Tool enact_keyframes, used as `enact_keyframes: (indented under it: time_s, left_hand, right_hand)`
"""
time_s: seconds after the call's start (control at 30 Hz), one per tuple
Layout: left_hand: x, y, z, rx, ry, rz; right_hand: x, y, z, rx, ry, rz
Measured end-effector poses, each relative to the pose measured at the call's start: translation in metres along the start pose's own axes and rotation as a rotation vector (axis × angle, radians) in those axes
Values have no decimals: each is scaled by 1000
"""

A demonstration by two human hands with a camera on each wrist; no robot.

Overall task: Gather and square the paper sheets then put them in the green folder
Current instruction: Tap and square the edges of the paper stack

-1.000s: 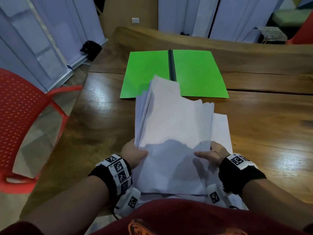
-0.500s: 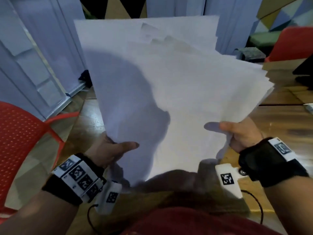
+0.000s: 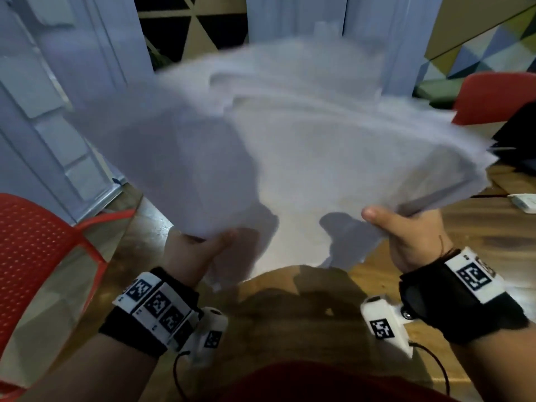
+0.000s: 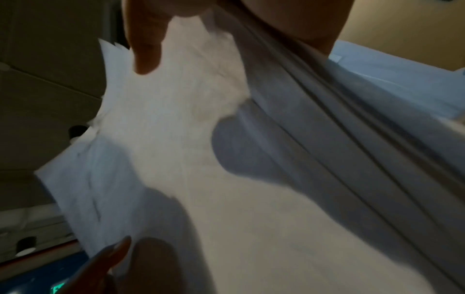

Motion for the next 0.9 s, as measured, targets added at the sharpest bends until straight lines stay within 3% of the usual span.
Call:
enact_keyframes:
  time_s: [0.1,0.27,0.43,0.5,0.6,0.7,0.8,0.9]
  left_hand:
    - [-1,8,-6,-61,22,23]
    - [-1,-4,-25,-66,27,35]
    - [6,-42,-7,-191,11,-129]
    - [11,-47,-3,-122,50,-188]
    - [7,-33,-16,34,140,-147]
    - [5,-15,-26,-18,112,-35]
    - [8,-22,-32,-27,64,-30]
    - [12,-22,-31,-11,34,14]
  right_hand:
    - [-2,-20,-1,68,72,-95]
    - [8,-34,12,-37,-109,-190]
    - [23,21,-1,0,120,71]
    - [23,28,-4,-64,200,95]
    - [21,8,-1,-60,181,1]
    - [18,-7,-1,-75,62,-49]
    - [19,-2,0,-92,-64,-8]
    - [23,-12,1,-11,5,-23]
Point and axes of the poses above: each hand's wrist, its own x-axis towards the middle knuckle, its own z-axis out of the back of the hand, y = z × x, the point moved 9 cm from there along x, towards the middle knuckle
